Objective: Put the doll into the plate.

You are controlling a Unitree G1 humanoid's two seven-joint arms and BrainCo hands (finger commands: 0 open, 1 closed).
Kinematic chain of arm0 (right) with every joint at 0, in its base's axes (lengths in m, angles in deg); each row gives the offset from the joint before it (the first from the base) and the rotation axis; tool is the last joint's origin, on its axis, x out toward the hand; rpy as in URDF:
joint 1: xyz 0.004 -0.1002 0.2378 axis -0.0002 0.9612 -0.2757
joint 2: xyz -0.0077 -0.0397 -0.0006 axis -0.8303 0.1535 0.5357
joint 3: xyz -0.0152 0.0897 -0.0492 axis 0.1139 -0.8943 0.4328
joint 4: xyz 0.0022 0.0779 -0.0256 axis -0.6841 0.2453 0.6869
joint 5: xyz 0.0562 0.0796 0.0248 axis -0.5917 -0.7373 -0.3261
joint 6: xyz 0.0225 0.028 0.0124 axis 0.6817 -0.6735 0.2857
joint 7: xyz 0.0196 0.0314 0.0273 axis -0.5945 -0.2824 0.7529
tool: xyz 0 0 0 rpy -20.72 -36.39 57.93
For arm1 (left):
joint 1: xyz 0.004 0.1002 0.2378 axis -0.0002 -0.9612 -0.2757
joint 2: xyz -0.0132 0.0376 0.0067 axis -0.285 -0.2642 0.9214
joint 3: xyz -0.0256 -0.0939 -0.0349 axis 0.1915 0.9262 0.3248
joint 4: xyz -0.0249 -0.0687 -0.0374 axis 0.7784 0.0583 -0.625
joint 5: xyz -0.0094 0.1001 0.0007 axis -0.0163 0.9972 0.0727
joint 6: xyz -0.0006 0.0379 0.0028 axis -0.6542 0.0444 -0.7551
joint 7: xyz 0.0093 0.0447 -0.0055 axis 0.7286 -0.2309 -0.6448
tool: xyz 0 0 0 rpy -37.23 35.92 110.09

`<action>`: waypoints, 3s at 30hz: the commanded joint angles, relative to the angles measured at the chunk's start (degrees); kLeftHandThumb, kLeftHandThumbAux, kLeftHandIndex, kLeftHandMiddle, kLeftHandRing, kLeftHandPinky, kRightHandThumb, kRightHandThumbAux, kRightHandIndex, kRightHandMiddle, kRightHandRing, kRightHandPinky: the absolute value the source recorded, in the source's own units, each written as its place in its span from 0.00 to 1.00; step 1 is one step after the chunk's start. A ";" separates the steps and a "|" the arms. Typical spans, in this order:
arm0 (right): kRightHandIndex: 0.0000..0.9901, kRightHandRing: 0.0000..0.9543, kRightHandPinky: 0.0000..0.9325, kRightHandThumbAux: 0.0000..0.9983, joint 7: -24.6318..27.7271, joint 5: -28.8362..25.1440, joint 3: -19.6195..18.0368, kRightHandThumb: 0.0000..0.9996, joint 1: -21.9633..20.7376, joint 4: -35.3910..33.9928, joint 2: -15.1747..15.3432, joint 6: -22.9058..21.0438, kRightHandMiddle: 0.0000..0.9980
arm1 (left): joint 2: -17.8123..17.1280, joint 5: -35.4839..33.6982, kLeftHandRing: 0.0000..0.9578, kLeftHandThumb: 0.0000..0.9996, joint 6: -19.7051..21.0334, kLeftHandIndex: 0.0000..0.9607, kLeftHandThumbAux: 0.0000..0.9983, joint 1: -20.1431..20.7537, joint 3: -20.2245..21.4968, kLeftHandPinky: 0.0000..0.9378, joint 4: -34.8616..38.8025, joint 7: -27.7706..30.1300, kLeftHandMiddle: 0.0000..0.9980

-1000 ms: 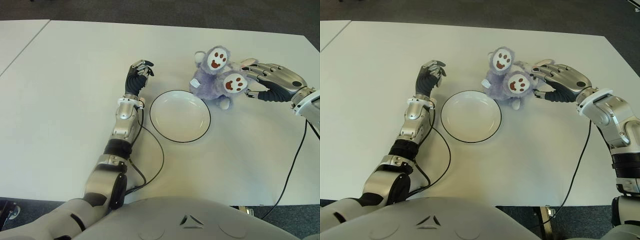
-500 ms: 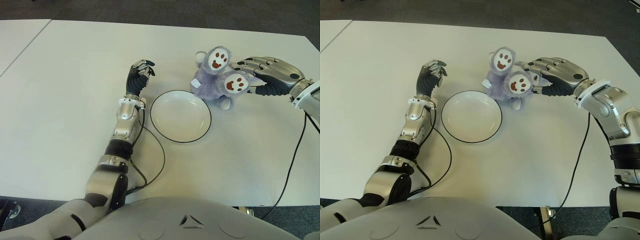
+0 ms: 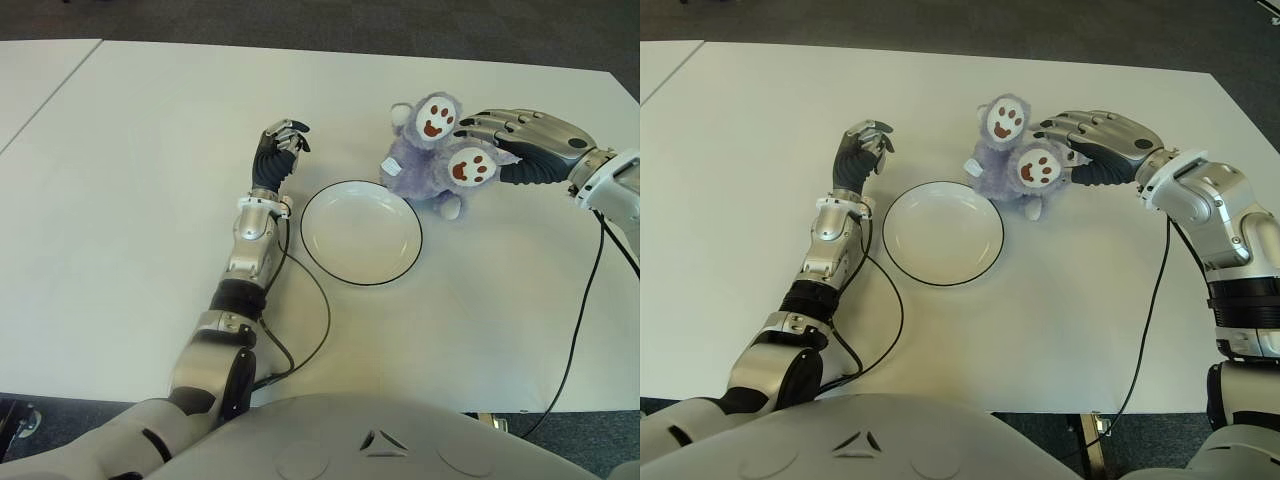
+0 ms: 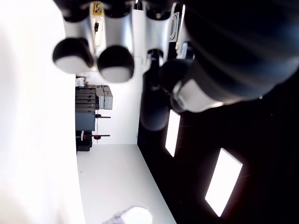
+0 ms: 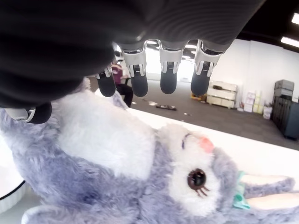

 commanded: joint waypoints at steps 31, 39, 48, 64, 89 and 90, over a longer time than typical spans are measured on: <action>0.00 0.00 0.00 0.12 14.84 2.95 14.02 0.51 -10.60 7.67 -9.49 -5.78 0.00 | 2.41 -0.16 0.93 0.72 0.57 0.46 0.70 -8.30 -0.33 0.95 0.09 -1.45 0.88; 0.00 0.00 0.00 0.14 15.53 4.34 17.18 0.51 -11.71 11.71 -11.82 -7.99 0.00 | 2.45 0.21 0.92 0.71 0.53 0.46 0.70 -9.60 -0.28 0.93 1.61 -2.22 0.88; 0.00 0.00 0.00 0.16 13.38 6.66 19.45 0.50 -13.45 17.33 -13.94 -9.51 0.00 | 2.76 0.11 0.92 0.71 1.16 0.46 0.70 -10.84 -0.57 0.94 3.82 -3.93 0.88; 0.00 0.00 0.00 0.20 12.57 6.12 22.34 0.50 -17.88 29.80 -17.08 -8.73 0.00 | 1.69 0.08 0.93 0.71 0.04 0.46 0.70 -12.29 -0.99 0.94 6.19 -4.67 0.88; 0.00 0.00 0.12 0.26 8.61 7.04 26.11 0.48 -23.49 42.73 -18.29 -6.46 0.00 | 0.60 -0.59 0.92 0.71 -1.10 0.46 0.70 -12.79 -0.81 0.92 8.12 -3.64 0.88; 0.00 0.00 0.13 0.26 8.07 7.14 26.27 0.48 -23.69 43.47 -18.43 -6.30 0.00 | 0.59 -0.60 0.92 0.71 -1.09 0.46 0.70 -12.81 -0.80 0.93 8.19 -3.66 0.88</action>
